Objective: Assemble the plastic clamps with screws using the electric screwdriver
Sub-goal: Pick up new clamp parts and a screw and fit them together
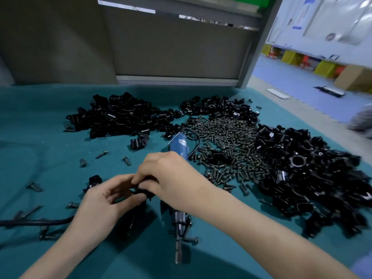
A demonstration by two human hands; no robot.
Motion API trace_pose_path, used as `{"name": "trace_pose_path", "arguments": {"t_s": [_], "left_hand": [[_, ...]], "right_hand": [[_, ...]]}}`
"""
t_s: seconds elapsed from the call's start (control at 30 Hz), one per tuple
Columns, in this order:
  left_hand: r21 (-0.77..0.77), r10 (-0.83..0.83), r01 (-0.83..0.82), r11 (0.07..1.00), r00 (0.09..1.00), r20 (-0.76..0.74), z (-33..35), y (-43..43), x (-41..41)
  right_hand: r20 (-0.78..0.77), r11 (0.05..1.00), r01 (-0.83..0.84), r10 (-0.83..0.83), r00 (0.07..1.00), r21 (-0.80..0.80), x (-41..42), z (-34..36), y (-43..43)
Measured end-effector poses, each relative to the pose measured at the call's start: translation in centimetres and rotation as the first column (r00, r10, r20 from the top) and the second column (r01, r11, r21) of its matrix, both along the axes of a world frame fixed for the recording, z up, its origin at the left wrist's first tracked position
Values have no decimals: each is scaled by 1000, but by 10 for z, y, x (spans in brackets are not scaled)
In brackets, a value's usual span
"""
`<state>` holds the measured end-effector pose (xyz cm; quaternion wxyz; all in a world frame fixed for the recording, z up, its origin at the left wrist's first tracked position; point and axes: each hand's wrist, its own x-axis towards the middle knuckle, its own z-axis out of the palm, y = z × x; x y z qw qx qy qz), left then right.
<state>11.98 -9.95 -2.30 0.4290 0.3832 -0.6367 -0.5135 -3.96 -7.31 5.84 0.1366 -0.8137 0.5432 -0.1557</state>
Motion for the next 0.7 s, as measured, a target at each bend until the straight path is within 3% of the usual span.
{"name": "trace_pose_path", "arguments": {"t_s": [0.23,0.33,0.4,0.47,0.57,0.7], "left_hand": [[3,8,-8,1000,1000,-16,1,4,-2],[45,62,-62,997,998,1,-3,1,-1],[59,76,-77,995,997,15,-2,0,0],[64,74,-75,995,997,16,-1,-1,0],[70,71,-73,995,997,26,0,1,0],[79,83,-82,993,997,-2,0,0,0]], "right_hand": [[83,1000,5,-6,997,9,-10,-2,-3],[134,954,289,-277,952,-82,-56,6,-23],[-25,824,560,-564,825,-82,-104,9,-40],[-340,732,678,-658,672,-75,-149,5,-50],[-663,769,639,-461,590,34,-189,-5,-49],[-744,832,552,-336,578,54,-206,-13,-47]]}}
